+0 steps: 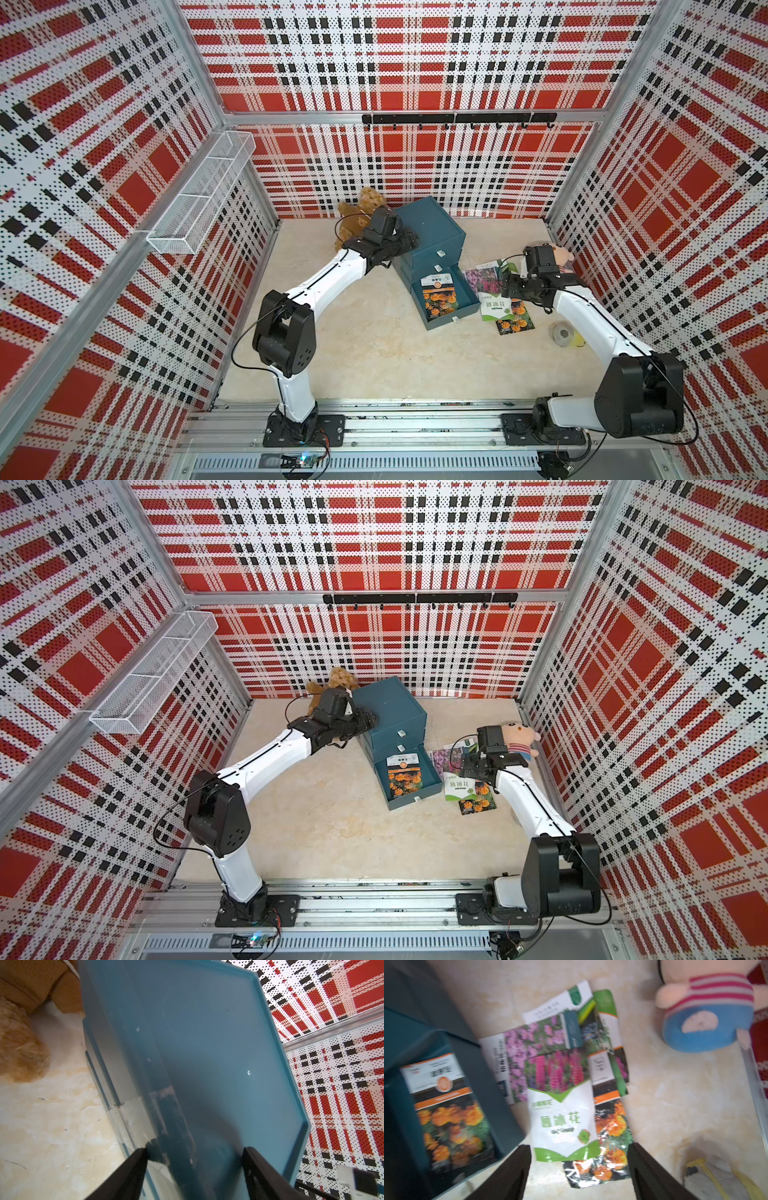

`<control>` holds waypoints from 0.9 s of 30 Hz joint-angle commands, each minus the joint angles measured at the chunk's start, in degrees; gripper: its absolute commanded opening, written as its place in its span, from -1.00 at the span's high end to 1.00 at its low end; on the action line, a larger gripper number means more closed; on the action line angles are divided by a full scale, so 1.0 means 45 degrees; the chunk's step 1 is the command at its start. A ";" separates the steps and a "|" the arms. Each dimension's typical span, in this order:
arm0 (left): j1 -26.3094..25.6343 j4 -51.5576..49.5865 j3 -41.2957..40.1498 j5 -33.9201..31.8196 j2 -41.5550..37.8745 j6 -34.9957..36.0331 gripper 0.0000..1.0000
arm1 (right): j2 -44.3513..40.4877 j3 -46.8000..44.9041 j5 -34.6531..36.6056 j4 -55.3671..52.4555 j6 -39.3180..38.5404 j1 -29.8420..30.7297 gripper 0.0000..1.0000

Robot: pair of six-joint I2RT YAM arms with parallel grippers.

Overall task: Take the seed bags out of the drawer
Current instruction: Place the seed packet at the center of the board, then pick up the seed packet from the drawer.

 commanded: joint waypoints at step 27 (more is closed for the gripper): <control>-0.0266 -0.1407 -0.0753 0.0429 0.0526 0.0173 -0.53 | 0.5859 0.2479 0.0853 0.1869 0.2575 0.5221 -0.98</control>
